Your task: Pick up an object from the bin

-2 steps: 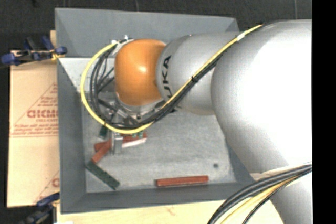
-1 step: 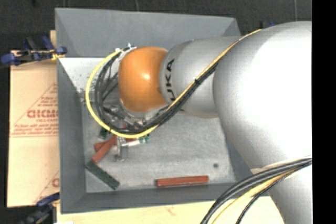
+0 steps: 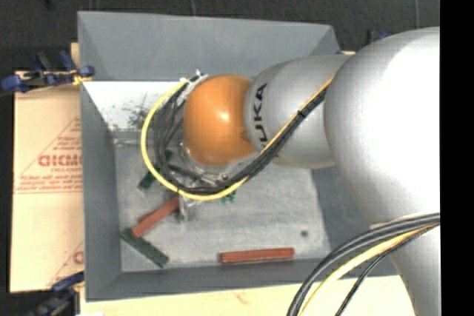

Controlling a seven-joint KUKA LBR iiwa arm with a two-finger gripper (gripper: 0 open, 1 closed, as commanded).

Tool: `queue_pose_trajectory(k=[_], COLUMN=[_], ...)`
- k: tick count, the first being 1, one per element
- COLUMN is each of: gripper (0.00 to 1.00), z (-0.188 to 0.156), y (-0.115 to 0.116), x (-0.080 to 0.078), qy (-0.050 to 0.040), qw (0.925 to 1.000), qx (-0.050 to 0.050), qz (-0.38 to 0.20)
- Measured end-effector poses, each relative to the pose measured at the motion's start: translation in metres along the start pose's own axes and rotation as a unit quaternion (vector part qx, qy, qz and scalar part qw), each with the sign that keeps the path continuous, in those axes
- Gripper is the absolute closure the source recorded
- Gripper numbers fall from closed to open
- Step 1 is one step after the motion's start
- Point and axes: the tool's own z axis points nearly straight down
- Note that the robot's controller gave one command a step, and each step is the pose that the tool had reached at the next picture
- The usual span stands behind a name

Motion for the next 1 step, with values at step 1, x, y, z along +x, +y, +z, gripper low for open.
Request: queue_pose_trajectory(k=[1], gripper=[1.00], z=[0.0000], y=[0.0000], x=[0.0000], qy=[0.0000], qw=[1.0000], qx=[0.000], qz=[0.000])
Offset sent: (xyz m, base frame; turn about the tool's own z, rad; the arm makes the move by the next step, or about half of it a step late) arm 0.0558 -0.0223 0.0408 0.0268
